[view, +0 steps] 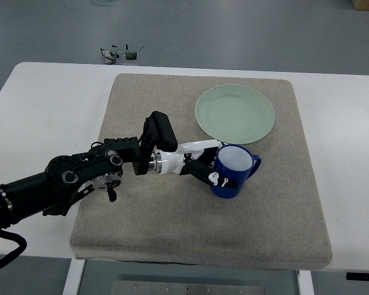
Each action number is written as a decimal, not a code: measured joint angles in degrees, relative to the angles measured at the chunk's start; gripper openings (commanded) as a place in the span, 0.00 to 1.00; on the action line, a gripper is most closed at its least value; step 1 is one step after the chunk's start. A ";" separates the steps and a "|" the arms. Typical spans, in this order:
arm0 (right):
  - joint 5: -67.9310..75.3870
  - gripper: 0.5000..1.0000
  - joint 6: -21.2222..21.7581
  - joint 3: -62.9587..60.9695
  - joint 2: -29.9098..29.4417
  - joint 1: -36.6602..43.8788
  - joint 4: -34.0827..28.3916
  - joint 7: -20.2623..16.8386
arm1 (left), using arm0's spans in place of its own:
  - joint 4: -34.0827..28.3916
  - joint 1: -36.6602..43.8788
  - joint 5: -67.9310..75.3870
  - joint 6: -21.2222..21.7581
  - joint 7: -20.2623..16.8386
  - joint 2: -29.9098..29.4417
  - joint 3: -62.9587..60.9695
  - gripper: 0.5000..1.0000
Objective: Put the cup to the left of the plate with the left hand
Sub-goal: 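Close the left hand fingers around the blue mug body, then carry the blue mug with the left hand past the plate toward the board's far corner, then lower the blue mug onto the board beside the plate, then open the left hand fingers and release the blue mug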
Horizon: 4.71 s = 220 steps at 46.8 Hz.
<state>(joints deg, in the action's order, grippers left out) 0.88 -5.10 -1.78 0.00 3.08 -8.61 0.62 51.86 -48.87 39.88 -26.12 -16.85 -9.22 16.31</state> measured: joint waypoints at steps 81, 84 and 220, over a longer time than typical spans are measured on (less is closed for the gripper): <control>0.01 0.87 0.00 -0.01 0.00 0.00 0.00 0.00 | -9.29 0.86 -1.13 23.59 -4.93 -9.07 15.58 0.38; 0.01 0.87 0.00 0.00 0.00 0.00 0.00 0.00 | -9.73 0.94 -1.13 23.57 -4.97 -9.07 15.60 0.39; 0.01 0.87 0.00 0.00 0.00 -0.01 0.00 0.00 | -10.86 5.98 -7.54 25.79 -8.90 -8.96 24.09 0.99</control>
<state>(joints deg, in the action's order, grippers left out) 0.89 -5.10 -1.78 0.00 3.07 -8.61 0.61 41.00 -42.88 32.34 -0.33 -25.76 -18.18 40.40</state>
